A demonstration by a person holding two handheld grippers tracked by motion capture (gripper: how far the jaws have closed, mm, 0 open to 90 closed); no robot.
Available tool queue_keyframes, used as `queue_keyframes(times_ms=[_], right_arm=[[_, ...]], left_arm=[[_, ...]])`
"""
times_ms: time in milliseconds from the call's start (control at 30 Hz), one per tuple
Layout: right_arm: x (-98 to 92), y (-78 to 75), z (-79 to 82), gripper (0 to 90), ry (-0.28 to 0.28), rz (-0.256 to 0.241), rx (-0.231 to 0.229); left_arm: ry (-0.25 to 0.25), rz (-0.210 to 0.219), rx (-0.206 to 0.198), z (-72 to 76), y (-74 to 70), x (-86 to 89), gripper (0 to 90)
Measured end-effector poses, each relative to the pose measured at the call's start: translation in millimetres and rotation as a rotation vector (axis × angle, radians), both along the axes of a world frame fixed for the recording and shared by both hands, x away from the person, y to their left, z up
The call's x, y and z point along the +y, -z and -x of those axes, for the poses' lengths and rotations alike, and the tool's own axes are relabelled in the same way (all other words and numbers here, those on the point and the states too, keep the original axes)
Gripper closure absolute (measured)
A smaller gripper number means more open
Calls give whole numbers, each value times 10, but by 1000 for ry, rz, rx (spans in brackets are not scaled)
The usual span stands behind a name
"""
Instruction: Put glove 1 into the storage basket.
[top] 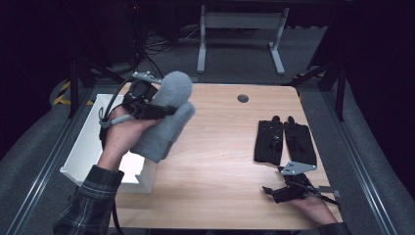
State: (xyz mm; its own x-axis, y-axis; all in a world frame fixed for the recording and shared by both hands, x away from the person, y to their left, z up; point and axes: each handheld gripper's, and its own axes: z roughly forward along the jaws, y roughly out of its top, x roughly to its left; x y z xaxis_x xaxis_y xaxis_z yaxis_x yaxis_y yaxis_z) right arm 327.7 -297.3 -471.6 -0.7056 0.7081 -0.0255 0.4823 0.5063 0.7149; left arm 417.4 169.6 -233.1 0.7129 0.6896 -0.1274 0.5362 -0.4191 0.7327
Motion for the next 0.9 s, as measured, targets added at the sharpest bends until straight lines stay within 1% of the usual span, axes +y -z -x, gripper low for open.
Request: queue_keyframes(times_ms=[133, 233, 267, 400, 500, 533, 567, 600, 700, 767, 800, 867, 900], right_arm=[[0, 0, 0, 40, 0, 0, 0], [0, 0, 0, 40, 0, 0, 0], [0, 0, 0, 40, 0, 0, 0], [0, 0, 0, 40, 0, 0, 0], [-1, 0, -2, 40, 1, 1, -1], [-1, 0, -2, 40, 1, 1, 0], [-1, 0, -2, 40, 1, 1, 0], [-1, 0, -3, 40, 1, 1, 0], [-2, 0, -6, 40, 1, 1, -3], [-1, 0, -6, 40, 2, 1, -3], [-1, 0, -7, 40, 2, 1, -2], [-2, 0, -8, 40, 2, 1, -3], [-1, 0, -8, 40, 2, 1, -2]], left_arm=[[-56, -10, -2, 33, -19, 255, 695], [-90, -6, -6, 64, -21, 444, 695], [-104, -2, -5, 75, -16, 503, 695], [-167, -24, -7, 92, 46, 743, 695], [-199, -8, 24, 71, 169, 904, 696], [-204, -6, 31, 64, 203, 935, 696], [-204, -6, 31, 64, 203, 935, 697], [-216, -4, 45, 51, 275, 985, 697], [-227, 9, 76, 12, 431, 1067, 697], [-240, 17, 95, -11, 538, 1090, 697], [-237, 16, 105, -28, 591, 1100, 697], [-248, 13, 121, -56, 689, 1106, 697], [-250, 17, 142, -84, 784, 1112, 697]])
